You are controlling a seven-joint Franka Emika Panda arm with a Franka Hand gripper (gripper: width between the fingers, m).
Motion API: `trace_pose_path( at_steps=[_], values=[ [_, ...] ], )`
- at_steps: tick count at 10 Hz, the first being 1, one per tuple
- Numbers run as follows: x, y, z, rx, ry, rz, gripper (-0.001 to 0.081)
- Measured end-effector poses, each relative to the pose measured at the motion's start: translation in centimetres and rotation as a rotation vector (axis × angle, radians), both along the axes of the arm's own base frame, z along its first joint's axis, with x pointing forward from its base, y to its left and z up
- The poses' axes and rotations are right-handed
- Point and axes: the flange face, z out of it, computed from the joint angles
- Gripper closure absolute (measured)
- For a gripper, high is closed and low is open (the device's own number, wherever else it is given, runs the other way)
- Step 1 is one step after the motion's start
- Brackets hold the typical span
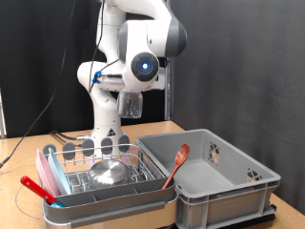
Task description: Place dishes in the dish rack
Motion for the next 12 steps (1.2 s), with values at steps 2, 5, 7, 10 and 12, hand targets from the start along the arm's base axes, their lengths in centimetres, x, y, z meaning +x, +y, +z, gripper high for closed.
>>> trace_pose_path(
  at_steps=[2, 5, 7, 10, 12],
  values=[
    [0.1, -0.1, -1.3, -0.002, 0.009, 0.014, 0.0698],
    [-0.2, -0.2, -3.4, -0.021, 0.015, 0.034, 0.0698],
    [-0.6, -0.1, -4.6, -0.037, 0.033, 0.052, 0.0698],
    [-1.5, -0.6, -6.2, -0.07, 0.035, 0.068, 0.0698],
    [-1.7, -1.1, -6.9, -0.1, 0.025, 0.056, 0.0698]
  ],
)
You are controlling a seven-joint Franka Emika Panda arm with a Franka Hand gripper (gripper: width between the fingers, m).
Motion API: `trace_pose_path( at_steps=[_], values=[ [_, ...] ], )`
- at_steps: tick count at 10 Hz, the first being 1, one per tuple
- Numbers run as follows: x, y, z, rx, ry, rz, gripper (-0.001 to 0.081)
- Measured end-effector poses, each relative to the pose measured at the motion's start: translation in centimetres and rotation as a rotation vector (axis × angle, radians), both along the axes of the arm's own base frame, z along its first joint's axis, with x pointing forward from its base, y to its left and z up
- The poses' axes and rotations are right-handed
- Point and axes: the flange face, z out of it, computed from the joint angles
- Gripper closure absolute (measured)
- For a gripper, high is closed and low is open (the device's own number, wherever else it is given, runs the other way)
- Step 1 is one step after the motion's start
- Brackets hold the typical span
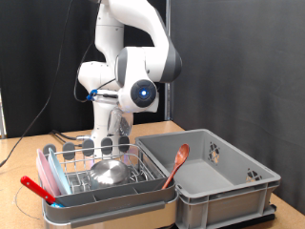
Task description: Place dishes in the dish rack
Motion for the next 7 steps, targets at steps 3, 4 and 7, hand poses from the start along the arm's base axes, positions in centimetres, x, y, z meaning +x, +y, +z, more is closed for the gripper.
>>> trace_pose_path(
  at_steps=[3, 4, 7],
  values=[
    [0.1, -0.7, -1.0, -0.013, -0.002, -0.03, 0.07],
    [0.2, -0.7, -1.6, -0.014, 0.006, -0.036, 0.07],
    [0.0, -0.4, -2.4, -0.023, 0.049, -0.044, 0.0703]
  ],
)
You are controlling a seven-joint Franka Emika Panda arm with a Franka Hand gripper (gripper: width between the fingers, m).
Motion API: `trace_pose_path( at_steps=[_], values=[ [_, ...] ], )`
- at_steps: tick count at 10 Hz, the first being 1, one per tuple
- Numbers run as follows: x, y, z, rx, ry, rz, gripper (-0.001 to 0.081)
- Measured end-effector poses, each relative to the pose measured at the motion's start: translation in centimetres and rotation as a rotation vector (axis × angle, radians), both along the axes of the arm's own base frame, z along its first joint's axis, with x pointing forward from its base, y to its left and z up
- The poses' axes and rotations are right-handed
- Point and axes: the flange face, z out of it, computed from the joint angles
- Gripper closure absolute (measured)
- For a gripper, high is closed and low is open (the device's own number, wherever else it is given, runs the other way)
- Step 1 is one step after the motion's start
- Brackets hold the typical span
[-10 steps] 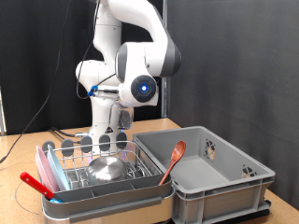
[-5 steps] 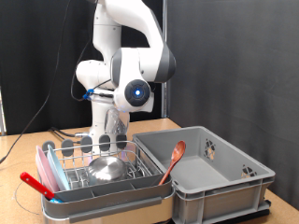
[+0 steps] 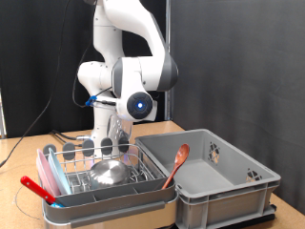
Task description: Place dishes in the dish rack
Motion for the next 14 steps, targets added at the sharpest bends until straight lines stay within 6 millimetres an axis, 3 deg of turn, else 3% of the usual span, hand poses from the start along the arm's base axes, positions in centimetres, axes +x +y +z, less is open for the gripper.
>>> trace_pose_path(
  at_steps=[14],
  values=[
    [-0.67, 1.01, 0.09, 0.074, 0.096, 0.04, 0.0703]
  ],
)
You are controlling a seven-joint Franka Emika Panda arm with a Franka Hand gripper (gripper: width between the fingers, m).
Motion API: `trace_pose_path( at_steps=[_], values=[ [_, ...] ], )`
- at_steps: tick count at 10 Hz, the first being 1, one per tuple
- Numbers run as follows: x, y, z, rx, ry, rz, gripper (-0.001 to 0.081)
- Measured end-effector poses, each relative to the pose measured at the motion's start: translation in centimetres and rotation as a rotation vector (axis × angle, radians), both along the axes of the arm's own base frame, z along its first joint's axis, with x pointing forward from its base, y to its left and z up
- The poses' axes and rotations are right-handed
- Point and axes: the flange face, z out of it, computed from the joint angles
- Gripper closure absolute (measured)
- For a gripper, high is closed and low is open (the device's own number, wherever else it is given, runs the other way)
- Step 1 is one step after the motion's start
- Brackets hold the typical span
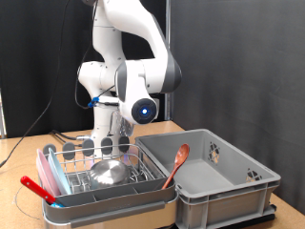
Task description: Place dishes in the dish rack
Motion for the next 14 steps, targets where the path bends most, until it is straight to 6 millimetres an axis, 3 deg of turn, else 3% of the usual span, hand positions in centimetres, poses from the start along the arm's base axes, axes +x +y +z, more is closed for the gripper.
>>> trace_pose_path(
  at_steps=[7, 14],
  values=[
    [0.7, -1.1, -2.8, 0.001, 0.027, -0.05, 0.0703],
    [1.1, -0.9, -5.3, -0.038, 0.031, -0.058, 0.0703]
  ],
)
